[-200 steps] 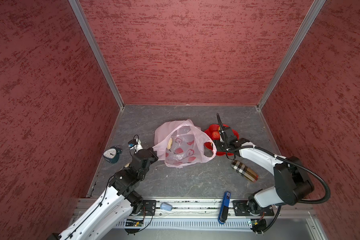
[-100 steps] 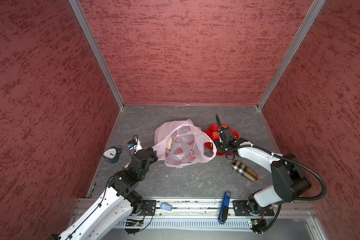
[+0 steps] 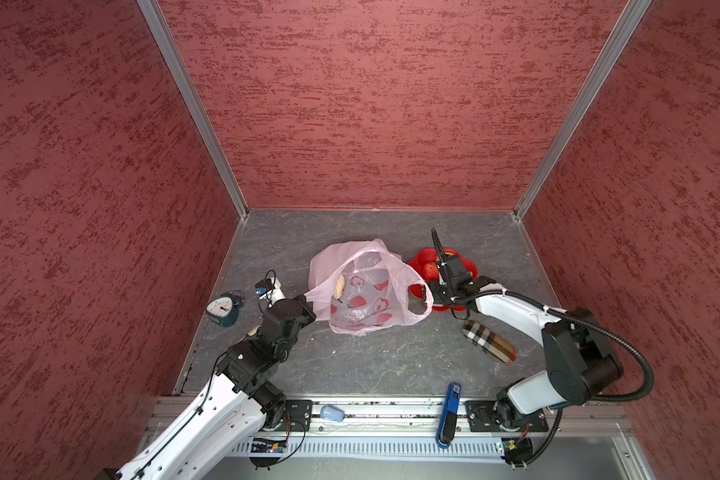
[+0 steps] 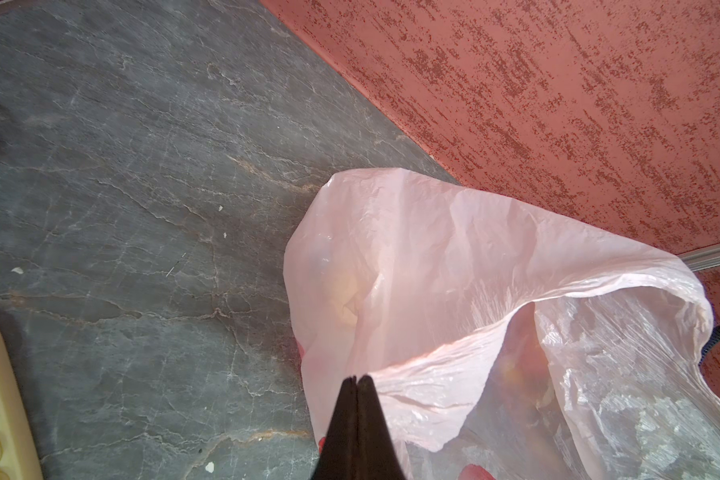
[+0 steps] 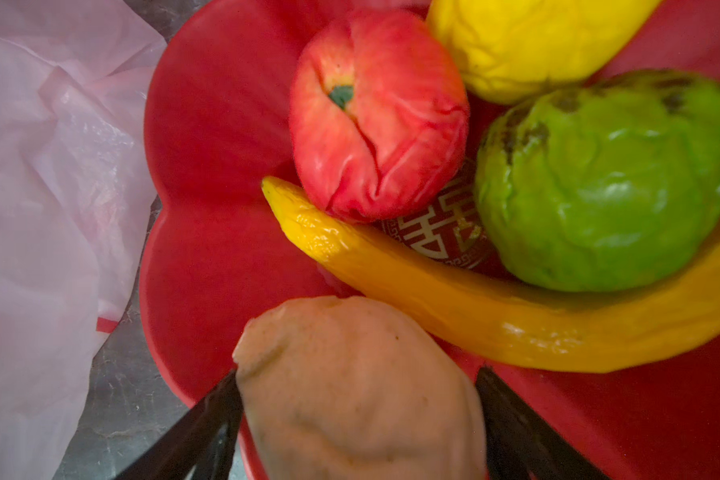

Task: Take the fake fruits out of the plastic bag
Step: 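Lower the beige fruit onto the red plate and open the right gripper, then move the right gripper back into the bag toward the last beige fruit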

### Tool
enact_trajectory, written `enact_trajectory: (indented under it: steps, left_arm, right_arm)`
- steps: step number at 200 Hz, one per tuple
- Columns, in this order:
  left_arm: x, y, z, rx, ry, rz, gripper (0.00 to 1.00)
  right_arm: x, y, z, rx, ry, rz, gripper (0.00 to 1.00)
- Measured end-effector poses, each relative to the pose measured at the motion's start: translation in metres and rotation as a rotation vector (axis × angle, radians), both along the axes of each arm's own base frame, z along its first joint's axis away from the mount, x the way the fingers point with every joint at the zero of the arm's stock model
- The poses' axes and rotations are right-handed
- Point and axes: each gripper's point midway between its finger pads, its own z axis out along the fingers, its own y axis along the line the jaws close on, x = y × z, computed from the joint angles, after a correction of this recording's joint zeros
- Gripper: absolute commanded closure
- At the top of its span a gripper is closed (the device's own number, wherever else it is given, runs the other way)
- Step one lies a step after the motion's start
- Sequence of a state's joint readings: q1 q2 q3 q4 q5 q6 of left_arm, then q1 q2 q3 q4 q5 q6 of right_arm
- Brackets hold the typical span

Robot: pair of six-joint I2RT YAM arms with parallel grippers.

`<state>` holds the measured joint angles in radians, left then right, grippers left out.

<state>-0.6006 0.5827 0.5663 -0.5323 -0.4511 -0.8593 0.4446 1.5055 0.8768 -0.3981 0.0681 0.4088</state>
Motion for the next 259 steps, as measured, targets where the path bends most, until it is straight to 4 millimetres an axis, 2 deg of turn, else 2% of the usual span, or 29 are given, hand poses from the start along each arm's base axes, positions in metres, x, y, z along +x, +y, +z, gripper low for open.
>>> enact_trajectory:
  steps: [8, 23, 48, 65, 88, 108, 128, 143, 161, 188, 204, 224, 259]
  left_arm:
    - [0.000, 0.000, 0.000, 0.001, 0.001, 0.000, 0.96]
    - [0.001, 0.000, -0.003, 0.008, 0.009, 0.001, 0.96]
    - [0.002, -0.001, -0.006, 0.017, 0.021, -0.001, 0.96]
    - [0.002, -0.001, -0.006, 0.020, 0.023, -0.001, 0.96]
    - [0.002, -0.001, -0.006, 0.027, 0.023, -0.004, 0.96]
    - [0.003, -0.001, -0.004, 0.036, 0.018, -0.009, 0.96]
    - [0.005, -0.001, 0.001, 0.046, 0.011, -0.009, 0.96]
    - [0.005, 0.000, 0.002, 0.058, 0.007, -0.001, 0.96]
    - [0.005, 0.002, 0.001, 0.066, 0.008, 0.004, 0.96]
    - [0.003, 0.007, 0.001, 0.080, 0.009, 0.015, 0.96]
    - [0.001, 0.009, 0.002, 0.084, 0.008, 0.020, 0.96]
    - [-0.001, 0.011, 0.003, 0.089, 0.005, 0.022, 0.96]
    - [-0.002, 0.015, 0.003, 0.106, 0.007, 0.033, 0.96]
  right_arm:
    - [-0.002, -0.001, 0.007, 0.002, -0.006, 0.002, 0.12]
    - [-0.001, 0.000, 0.033, 0.013, -0.048, 0.008, 0.12]
    - [0.007, 0.000, 0.106, 0.042, -0.195, 0.009, 0.13]
    - [0.005, -0.005, 0.155, 0.052, -0.294, 0.004, 0.15]
    - [-0.006, -0.007, 0.205, 0.062, -0.381, 0.020, 0.16]
    - [-0.018, 0.008, 0.242, 0.071, -0.435, 0.075, 0.16]
    - [-0.029, 0.040, 0.265, 0.084, -0.467, 0.166, 0.17]
    - [-0.038, 0.069, 0.270, 0.099, -0.470, 0.247, 0.19]
    - [-0.048, 0.104, 0.267, 0.107, -0.458, 0.342, 0.20]
    - [-0.064, 0.164, 0.254, 0.124, -0.431, 0.486, 0.21]
    - [-0.072, 0.196, 0.239, 0.131, -0.404, 0.556, 0.22]
    - [-0.077, 0.223, 0.213, 0.131, -0.353, 0.613, 0.23]
    - [-0.076, 0.249, 0.178, 0.140, -0.283, 0.655, 0.26]
